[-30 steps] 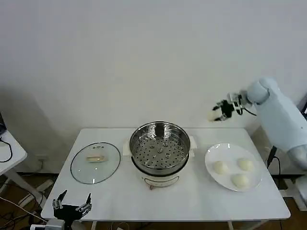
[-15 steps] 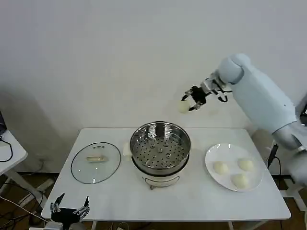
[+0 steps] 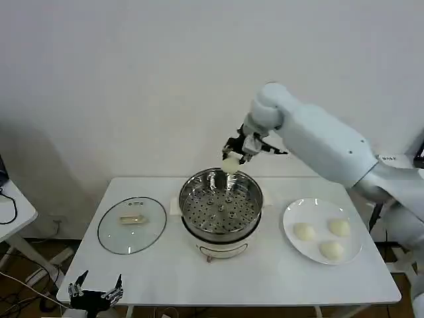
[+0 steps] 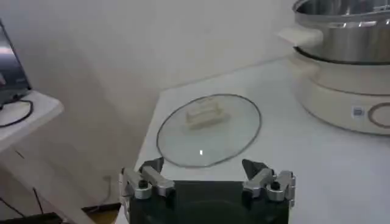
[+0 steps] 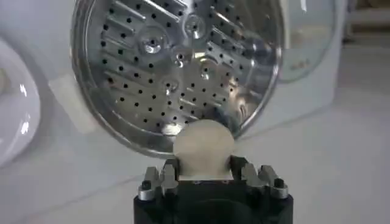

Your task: Take steamed baozi put them in steamer then cover it.

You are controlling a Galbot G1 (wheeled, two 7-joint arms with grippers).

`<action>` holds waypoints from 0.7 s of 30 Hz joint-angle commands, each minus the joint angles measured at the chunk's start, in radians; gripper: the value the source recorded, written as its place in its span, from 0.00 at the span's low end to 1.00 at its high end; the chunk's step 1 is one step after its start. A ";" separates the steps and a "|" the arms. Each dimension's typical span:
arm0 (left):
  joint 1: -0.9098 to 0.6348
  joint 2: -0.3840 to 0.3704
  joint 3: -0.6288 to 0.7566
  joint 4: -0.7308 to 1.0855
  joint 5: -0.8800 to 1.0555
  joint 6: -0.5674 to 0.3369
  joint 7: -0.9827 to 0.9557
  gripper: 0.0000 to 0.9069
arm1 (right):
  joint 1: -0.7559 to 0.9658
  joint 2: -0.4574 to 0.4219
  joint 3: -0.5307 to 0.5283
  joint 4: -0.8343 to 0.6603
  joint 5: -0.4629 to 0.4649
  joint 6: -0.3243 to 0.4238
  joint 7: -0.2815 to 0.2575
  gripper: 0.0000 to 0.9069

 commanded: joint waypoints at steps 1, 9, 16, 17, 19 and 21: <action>0.002 -0.002 0.002 0.000 0.001 0.000 0.000 1.00 | -0.032 0.080 -0.055 -0.011 -0.091 0.048 0.032 0.61; 0.013 -0.005 -0.001 -0.006 0.001 0.000 0.002 1.00 | -0.097 0.105 -0.021 -0.105 -0.166 0.047 0.051 0.61; -0.002 -0.004 -0.013 0.010 0.000 0.002 0.004 1.00 | -0.123 0.130 -0.018 -0.175 -0.157 0.043 0.051 0.61; -0.003 -0.003 -0.013 0.011 -0.001 0.002 0.005 1.00 | -0.124 0.134 -0.019 -0.188 -0.151 0.043 0.051 0.61; 0.002 0.001 -0.012 0.010 -0.001 0.002 0.007 1.00 | -0.134 0.149 -0.018 -0.222 -0.152 0.040 0.068 0.61; 0.005 0.002 -0.012 0.011 -0.001 0.002 0.007 1.00 | -0.142 0.166 -0.009 -0.241 -0.165 0.040 0.074 0.61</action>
